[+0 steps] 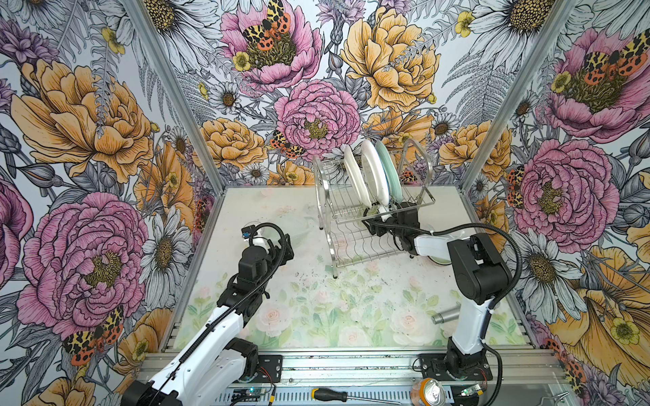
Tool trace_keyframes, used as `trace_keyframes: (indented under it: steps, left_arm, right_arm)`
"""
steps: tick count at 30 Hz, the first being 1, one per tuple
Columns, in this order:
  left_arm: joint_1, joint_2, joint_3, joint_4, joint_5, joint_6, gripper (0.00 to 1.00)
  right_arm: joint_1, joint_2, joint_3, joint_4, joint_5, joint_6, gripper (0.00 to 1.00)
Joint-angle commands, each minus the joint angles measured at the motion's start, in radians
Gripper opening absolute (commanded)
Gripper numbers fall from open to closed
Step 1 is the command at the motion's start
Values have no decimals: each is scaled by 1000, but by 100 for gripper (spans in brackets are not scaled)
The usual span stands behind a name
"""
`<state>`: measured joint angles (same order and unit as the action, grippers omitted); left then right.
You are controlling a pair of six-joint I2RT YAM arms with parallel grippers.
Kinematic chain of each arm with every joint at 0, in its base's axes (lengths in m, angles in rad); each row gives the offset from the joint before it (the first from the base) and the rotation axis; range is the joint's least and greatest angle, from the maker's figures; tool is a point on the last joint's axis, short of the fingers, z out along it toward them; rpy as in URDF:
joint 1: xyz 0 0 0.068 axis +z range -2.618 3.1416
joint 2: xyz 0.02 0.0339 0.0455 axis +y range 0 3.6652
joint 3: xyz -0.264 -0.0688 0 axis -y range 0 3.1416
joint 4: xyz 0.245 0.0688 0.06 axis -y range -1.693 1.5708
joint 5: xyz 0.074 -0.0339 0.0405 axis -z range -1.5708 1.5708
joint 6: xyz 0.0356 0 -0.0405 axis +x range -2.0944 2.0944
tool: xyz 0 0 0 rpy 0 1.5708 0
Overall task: Unload the mixed dishes from the dish rack
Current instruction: 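Lift the green glass cup up in the rack with the right gripper, then carry the green glass cup out of the rack toward the left gripper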
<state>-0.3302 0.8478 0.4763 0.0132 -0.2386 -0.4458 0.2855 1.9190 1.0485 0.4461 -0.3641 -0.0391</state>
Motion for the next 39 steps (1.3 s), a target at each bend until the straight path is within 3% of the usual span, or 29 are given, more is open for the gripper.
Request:
trace_keyframes:
  steps: [1,32,36,39]
  left_arm:
    - [8,5,0,29,20,0,99]
    - [-30,-2,1,45,69,-19,99]
    - [-41,-6,4,45,65,-20,99]
    - [-47,-9,7,38,61,-19,99]
  right_arm:
    - [19,-45,-33,2,15,4,73]
    - [115,-420,-396,41,123,52,69]
    - [113,-418,-392,37,117,59,74]
    - [114,-385,-371,46,99,62,86]
